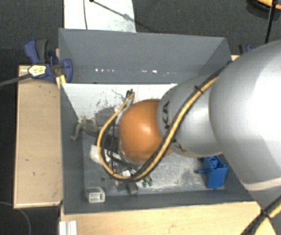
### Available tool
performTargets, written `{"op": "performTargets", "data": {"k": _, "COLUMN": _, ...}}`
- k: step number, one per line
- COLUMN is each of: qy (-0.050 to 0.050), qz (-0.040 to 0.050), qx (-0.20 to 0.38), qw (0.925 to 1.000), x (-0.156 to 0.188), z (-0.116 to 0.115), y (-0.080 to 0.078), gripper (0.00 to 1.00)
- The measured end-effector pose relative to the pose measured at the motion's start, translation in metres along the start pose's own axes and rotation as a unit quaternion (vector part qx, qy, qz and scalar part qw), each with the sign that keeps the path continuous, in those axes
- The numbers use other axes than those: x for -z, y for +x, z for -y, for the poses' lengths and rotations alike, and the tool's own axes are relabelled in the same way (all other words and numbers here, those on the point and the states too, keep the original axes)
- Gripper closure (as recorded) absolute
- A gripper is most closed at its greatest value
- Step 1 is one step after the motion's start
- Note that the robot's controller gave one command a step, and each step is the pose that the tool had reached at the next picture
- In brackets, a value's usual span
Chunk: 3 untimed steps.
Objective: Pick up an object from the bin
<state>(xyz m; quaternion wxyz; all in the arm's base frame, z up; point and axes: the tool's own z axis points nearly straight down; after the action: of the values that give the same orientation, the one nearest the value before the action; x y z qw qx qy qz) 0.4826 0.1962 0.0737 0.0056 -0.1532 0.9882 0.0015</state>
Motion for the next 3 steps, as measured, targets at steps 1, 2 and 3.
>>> {"op": "performTargets", "data": {"k": 1, "qy": 0.000, "qz": 0.0005, "qx": -0.002, "qw": 1.0000, "x": 0.0005, "z": 0.0000, "y": -0.0005, "gripper": 0.00}}
{"op": "performTargets", "data": {"k": 2, "qy": 0.000, "qz": 0.0008, "qx": -0.002, "qw": 1.0000, "x": 0.0007, "z": 0.0001, "y": -0.0007, "gripper": 0.00}}
{"op": "performTargets", "data": {"k": 3, "qy": 0.000, "qz": 0.0008, "qx": -0.001, "qw": 1.0000, "x": 0.0007, "z": 0.0000, "y": -0.0007, "gripper": 0.00}}
